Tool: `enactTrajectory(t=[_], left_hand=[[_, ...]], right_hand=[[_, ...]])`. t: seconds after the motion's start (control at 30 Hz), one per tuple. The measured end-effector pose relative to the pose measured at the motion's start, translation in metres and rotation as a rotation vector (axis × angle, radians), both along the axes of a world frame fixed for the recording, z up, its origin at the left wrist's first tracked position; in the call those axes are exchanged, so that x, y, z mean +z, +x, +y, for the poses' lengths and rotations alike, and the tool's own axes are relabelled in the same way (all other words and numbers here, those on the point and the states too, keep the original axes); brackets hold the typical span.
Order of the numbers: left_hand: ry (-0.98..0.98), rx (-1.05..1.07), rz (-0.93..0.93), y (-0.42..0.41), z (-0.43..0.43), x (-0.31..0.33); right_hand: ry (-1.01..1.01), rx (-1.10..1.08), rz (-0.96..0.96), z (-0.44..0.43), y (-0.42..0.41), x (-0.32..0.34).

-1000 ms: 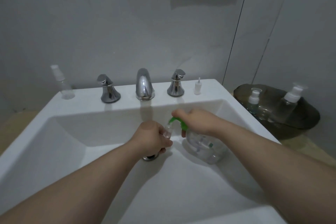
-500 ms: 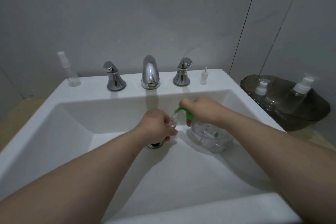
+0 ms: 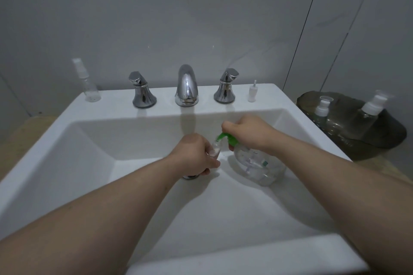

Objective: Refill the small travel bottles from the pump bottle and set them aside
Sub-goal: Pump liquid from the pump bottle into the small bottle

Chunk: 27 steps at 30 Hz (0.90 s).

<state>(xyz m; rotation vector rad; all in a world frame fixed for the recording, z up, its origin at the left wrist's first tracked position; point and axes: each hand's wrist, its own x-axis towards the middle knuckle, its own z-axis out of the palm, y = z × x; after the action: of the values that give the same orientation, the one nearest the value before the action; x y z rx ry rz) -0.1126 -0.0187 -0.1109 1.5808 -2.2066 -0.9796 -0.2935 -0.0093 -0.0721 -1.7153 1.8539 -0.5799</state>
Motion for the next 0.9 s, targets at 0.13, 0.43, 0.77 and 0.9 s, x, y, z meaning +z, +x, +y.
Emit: enactTrajectory(t=[0.13, 0.43, 0.77, 0.9], left_hand=[[0.017, -0.003, 0.002, 0.001, 0.000, 0.000], [0.025, 0.082, 0.072, 0.003, -0.004, 0.001], [0.000, 0.084, 0.014, 0.004, -0.007, -0.004], [0.026, 0.125, -0.036, 0.008, -0.009, -0.007]], right_hand=[[-0.032, -0.001, 0.014, 0.000, 0.001, 0.000], [0.088, 0.145, 0.033, 0.003, -0.014, 0.006], [0.077, 0.406, 0.013, 0.002, -0.028, 0.002], [-0.061, 0.448, 0.071, -0.001, -0.016, -0.010]])
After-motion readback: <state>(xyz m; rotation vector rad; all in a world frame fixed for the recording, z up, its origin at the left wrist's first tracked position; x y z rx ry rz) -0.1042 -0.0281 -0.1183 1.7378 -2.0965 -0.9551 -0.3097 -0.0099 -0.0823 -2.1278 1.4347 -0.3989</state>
